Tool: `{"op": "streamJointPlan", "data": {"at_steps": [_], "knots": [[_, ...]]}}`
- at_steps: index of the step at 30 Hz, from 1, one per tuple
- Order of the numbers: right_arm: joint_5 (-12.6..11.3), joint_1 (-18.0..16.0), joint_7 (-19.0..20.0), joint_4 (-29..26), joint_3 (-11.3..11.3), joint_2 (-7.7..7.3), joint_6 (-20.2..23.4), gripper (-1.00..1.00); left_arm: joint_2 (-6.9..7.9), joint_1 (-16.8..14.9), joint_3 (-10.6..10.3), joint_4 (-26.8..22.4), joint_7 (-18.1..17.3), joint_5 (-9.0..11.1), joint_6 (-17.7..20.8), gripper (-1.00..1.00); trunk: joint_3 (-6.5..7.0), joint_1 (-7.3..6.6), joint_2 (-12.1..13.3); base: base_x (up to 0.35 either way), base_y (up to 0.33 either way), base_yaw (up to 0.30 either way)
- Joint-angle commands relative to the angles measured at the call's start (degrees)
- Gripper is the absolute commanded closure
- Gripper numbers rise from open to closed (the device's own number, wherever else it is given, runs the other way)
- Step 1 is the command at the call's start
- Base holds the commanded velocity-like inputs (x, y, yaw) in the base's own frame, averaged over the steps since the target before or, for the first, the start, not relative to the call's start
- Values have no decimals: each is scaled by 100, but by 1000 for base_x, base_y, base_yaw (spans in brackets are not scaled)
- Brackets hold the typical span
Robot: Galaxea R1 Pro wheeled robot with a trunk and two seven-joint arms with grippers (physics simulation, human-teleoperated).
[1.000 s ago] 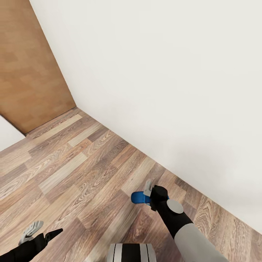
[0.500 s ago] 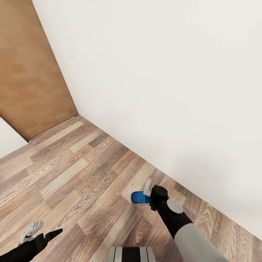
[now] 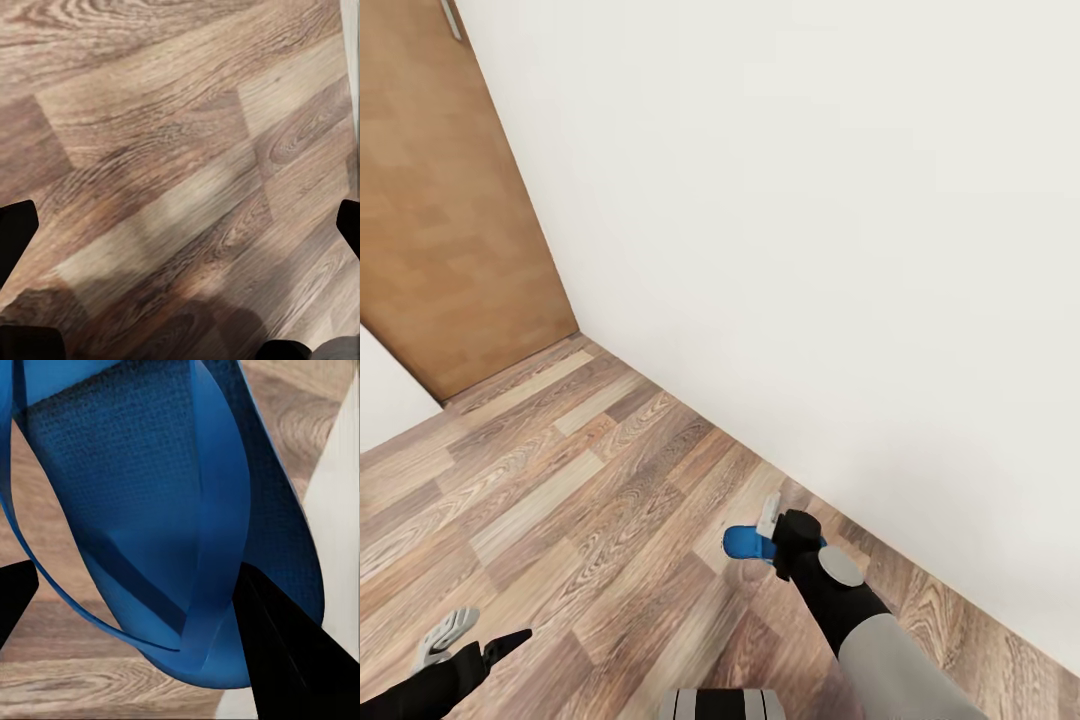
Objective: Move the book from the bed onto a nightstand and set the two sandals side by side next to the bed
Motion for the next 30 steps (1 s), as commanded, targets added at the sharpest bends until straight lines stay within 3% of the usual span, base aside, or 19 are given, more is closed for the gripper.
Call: {"op": "streamJointPlan", "data": {"at_steps": [1, 3, 8, 17, 21, 26, 29, 30], "knots": [[25, -3, 57, -6, -17, 1, 74, 100, 1, 0, 5, -4, -27, -13, 25, -100, 19, -3, 0, 0, 0, 0], [-76, -3, 62, -3, -186, 2, 205, 100, 1, 0, 7, -4, -25, -17, 22, -100, 63, -8, 3, 0, 0, 0], [-694, -3, 57, -4, -800, -8, 317, 100, 1, 0, 13, 3, -12, -18, 11, -100, 174, -21, 9, 0, 0, 0], [-952, -3, 20, 46, -1598, -4, 799, 100, 1, 0, -22, 5, -1, -147, -24, -100, 374, -44, 21, 0, 0, 0], [-970, -3, 29, 79, -1794, 0, 1134, 100, 0, 0, -23, -1, -6, -211, -26, -100, 462, -55, 27, 0, 0, 0], [-1065, -3, 42, 98, -1883, 3, 1627, 100, 0, 0, -22, -3, -8, -239, -27, -100, 573, -67, 33, 0, 0, 0], [-1397, -3, 45, 116, -1912, 6, 1826, 100, 0, 0, -26, -4, -9, -246, -27, -100, 639, -75, 37, 0, 0, 0], [-1637, -3, 40, 132, -1934, 5, 1877, 100, 0, 0, -27, -4, -7, -248, -27, -100, 662, -78, 39, 0, 0, 0]]}}
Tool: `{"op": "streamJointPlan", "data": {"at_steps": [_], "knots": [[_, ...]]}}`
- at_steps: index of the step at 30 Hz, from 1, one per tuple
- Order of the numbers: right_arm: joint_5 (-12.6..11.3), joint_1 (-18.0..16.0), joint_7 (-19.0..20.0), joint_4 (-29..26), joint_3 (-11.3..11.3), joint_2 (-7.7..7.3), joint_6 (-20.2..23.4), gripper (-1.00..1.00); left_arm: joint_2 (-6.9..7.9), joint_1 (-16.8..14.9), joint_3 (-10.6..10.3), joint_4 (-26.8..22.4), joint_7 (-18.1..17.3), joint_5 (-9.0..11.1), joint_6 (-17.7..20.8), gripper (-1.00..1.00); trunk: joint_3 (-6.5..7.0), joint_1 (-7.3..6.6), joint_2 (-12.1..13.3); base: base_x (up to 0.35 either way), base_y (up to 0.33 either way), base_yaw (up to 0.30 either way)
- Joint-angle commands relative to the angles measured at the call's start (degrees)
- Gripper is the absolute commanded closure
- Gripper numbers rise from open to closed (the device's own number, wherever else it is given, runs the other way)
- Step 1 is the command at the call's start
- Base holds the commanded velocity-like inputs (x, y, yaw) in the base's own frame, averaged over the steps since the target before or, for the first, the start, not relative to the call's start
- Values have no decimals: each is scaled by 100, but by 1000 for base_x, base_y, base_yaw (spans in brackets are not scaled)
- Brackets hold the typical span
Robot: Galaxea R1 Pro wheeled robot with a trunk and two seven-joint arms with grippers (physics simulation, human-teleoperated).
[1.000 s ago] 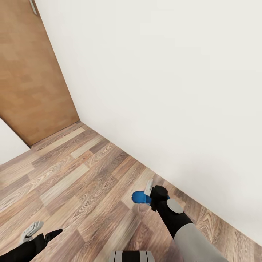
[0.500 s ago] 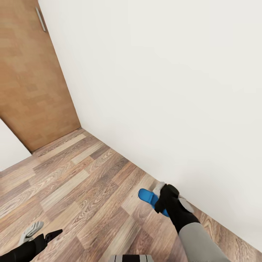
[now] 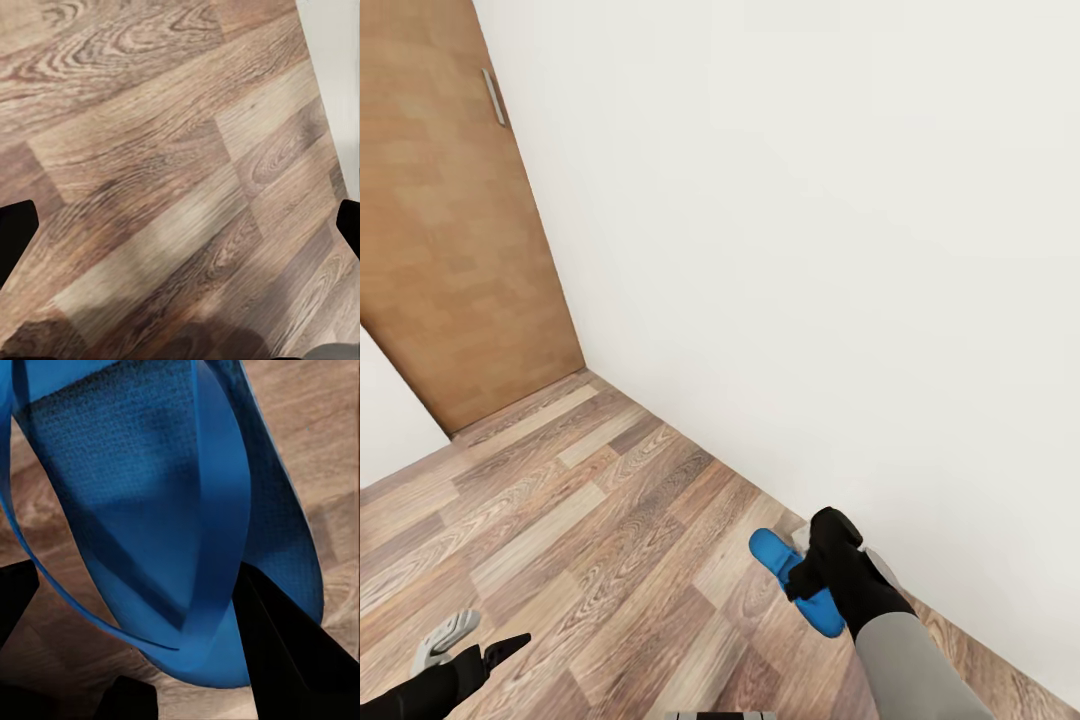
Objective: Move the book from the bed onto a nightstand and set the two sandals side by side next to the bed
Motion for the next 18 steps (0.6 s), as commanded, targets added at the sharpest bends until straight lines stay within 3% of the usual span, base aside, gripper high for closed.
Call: {"op": "streamJointPlan", "data": {"at_steps": [1, 3, 6, 9, 16, 18], "knots": [[-45, -3, 45, -1, -38, 2, 20, 100, 1, -1, 6, -4, -21, -9, 27, -100, 19, -3, 0, 0, 0, 0], [-379, -1, 27, 17, -101, -16, 55, 100, 1, -1, 8, -4, -18, -13, 22, -100, 63, -8, 3, 0, 0, 0], [-662, 2, 11, 49, -256, -20, 77, 100, 3, -1, 11, -6, -16, -16, 11, -100, 130, -16, 7, 0, 0, 0], [-797, 5, 3, 218, -386, -16, 82, 100, 4, -1, 11, -10, -16, -17, 5, -100, 196, -24, 11, 0, 0, 0], [-972, 6, -2, 529, -1057, -5, 77, 100, 3, -1, 15, -12, -21, -18, 1, -100, 351, -42, 20, 0, 0, 0], [-985, 6, 1, 572, -1131, -5, 76, 100, 2, -1, 16, -13, -22, -18, 0, -100, 395, -47, 23, 0, 0, 0]]}}
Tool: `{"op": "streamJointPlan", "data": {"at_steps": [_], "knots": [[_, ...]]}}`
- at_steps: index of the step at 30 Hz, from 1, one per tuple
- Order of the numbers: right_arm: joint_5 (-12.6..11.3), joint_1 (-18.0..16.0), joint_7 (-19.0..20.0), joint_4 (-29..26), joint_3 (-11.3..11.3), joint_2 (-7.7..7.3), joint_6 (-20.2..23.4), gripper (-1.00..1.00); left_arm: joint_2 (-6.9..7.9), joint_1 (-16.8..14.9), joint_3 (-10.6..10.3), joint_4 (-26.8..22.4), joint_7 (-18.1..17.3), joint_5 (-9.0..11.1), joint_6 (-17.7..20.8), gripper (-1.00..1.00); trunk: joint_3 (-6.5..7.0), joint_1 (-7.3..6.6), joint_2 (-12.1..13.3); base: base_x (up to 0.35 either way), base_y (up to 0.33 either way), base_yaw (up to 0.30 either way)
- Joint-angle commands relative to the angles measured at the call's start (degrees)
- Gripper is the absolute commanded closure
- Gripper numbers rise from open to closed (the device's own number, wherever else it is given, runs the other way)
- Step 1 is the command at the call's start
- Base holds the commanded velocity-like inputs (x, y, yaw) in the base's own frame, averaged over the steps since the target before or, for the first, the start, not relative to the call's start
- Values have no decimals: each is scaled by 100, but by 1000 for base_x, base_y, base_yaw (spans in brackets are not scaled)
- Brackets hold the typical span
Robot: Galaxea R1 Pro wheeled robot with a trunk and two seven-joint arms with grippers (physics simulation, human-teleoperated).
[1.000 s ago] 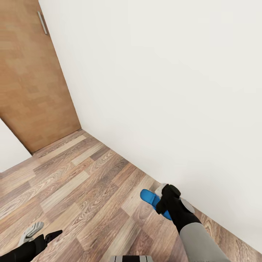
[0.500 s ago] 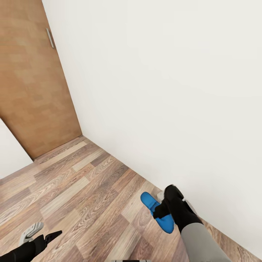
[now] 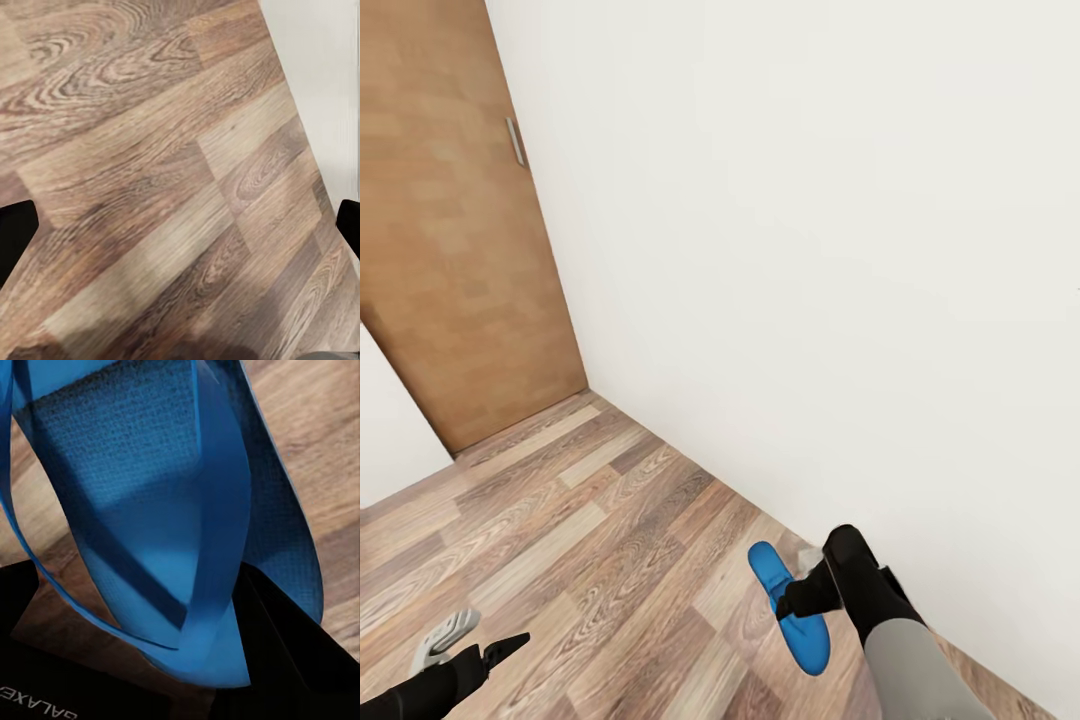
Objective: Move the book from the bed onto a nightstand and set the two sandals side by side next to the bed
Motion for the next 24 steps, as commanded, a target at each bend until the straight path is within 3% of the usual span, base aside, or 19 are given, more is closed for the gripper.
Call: {"op": "streamJointPlan", "data": {"at_steps": [1, 7, 8, 13, 24], "knots": [[47, -3, 51, 24, -57, 8, 16, 100, 1, -1, 5, -4, -20, -5, 27, -100, 18, -3, 0, 0, 0, 0], [13, 3, 55, 449, -219, -5, -83, 100, 5, -1, 17, -4, -16, -12, 25, -100, 151, -19, 8, 0, 0, 0], [11, 5, 59, 560, -533, -10, -307, 100, 12, -1, 21, -4, -12, -13, 4, -100, 174, -21, 9, 0, 0, 0], [7, 5, 66, 620, -951, -6, -658, 100, 62, -1, 7, 7, -10, -11, -43, -100, 284, -34, 16, 0, 0, 0], [13, 6, 56, 643, -1098, -4, -817, 100, 77, -1, -21, 41, -10, -8, -61, -100, 528, -63, 31, 0, 0, 0]]}}
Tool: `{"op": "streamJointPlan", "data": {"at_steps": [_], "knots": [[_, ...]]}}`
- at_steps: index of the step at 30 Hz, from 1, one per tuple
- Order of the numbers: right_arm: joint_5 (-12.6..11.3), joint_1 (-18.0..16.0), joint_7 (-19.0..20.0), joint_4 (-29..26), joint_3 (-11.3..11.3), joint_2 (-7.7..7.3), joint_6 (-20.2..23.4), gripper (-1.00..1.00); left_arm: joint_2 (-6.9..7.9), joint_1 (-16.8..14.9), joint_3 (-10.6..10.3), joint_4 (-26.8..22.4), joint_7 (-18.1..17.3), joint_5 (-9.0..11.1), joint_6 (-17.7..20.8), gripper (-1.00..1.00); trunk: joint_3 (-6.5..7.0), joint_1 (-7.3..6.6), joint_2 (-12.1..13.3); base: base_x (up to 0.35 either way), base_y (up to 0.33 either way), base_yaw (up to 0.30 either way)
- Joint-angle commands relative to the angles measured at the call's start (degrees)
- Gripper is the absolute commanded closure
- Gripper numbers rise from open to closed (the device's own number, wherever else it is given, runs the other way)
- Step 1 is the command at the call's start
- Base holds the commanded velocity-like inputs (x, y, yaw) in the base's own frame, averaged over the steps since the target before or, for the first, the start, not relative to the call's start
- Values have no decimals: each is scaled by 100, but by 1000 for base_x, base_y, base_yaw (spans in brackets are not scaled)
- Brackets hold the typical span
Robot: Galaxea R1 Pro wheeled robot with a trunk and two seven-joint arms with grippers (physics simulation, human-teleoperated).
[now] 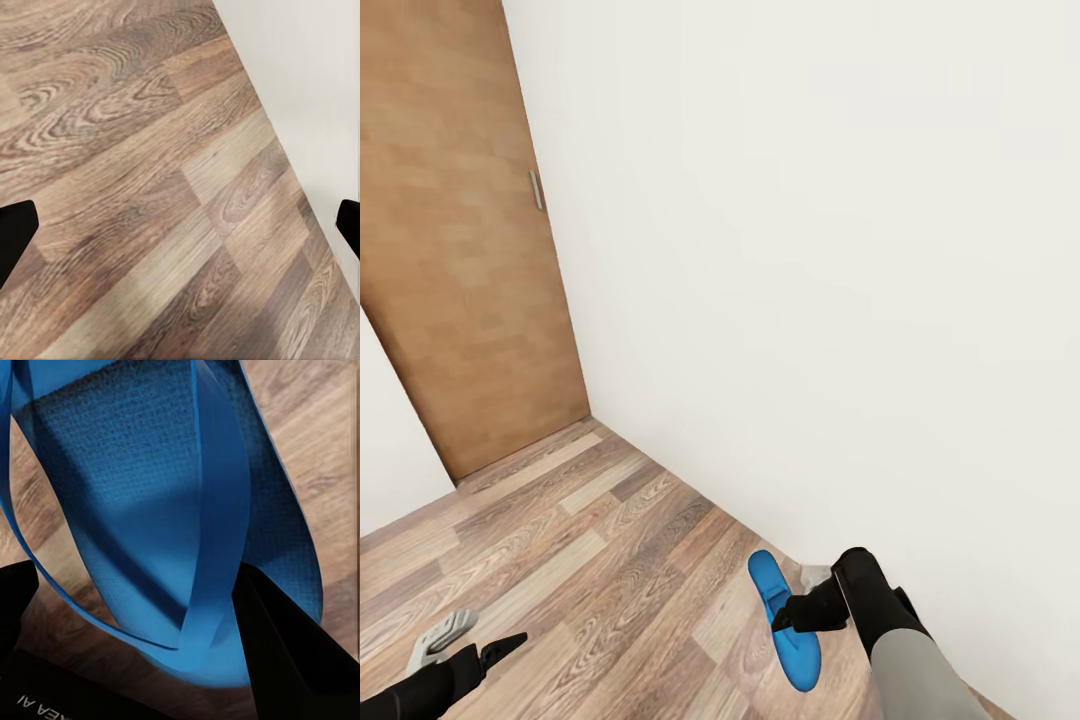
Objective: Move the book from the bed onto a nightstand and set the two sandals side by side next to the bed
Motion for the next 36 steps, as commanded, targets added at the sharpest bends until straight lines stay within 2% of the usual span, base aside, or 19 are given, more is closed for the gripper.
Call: {"op": "streamJointPlan", "data": {"at_steps": [1, 11, 25, 36], "knots": [[53, -4, 47, -8, -43, 7, 18, 100, 0, -1, 3, -2, -20, -4, 26, -100, 18, -3, 0, 0, 0, 0], [55, 10, 47, 98, -50, 0, 14, 100, -39, -1, -21, 4, -25, -113, 26, -100, 240, -29, 13, 0, 0, 0], [48, 14, 55, 367, -59, -5, 7, 100, -67, -1, -36, 4, -26, -142, 26, -100, 491, -336, 575, 0, 0, 0], [46, 16, 56, 526, -59, -21, 7, 100, -67, -1, -34, 11, -26, -141, 26, -100, 491, -336, 575, 0, 0, 0]]}}
